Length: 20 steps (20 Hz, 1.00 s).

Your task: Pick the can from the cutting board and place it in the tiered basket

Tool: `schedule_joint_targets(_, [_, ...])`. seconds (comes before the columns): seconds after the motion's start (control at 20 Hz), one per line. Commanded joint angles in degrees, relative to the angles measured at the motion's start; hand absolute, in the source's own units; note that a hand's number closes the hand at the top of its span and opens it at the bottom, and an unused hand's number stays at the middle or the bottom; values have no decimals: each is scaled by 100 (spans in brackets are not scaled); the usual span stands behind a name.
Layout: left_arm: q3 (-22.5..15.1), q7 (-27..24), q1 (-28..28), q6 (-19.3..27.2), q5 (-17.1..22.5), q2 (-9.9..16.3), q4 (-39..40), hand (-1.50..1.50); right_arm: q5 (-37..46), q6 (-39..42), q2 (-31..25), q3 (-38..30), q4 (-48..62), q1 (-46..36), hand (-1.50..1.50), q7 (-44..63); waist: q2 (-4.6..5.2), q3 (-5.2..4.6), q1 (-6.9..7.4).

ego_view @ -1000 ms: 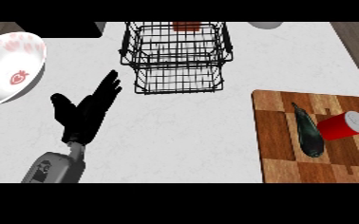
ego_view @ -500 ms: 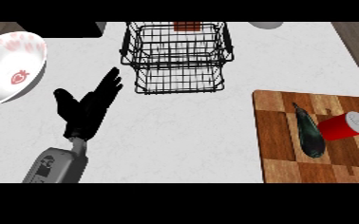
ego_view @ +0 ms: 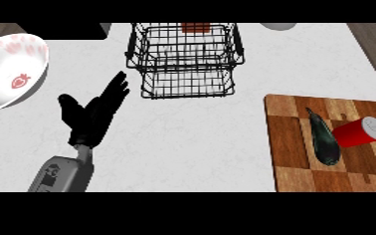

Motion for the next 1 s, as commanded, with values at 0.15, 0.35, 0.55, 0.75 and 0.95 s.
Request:
schedule_joint_targets(0.15, [257,-78,-39,-148,-153,-194,112,0,455,-205,282,-195,877,-765,-150,-171,3,-2,14])
schedule_joint_targets(0.35, [251,261,99,-136,-325,-242,-173,0,658,-554,710,-257,743,-115,-150,-728,-2,-2,-5])
schedule_joint_targets(0.55, [275,63,-184,-197,-455,-447,226,0,384,-323,287,-682,1808,-988,-150,-1065,6,-1,5])
schedule_joint_targets(0.75, [600,189,136,-518,-279,-255,-233,0,582,-256,638,-555,1451,-954,-150,-788,0,-2,13])
schedule_joint_targets(0.95, [777,109,83,-743,-223,-162,82,0,688,-759,705,-621,2427,-1317,-150,-1284,7,-1,21])
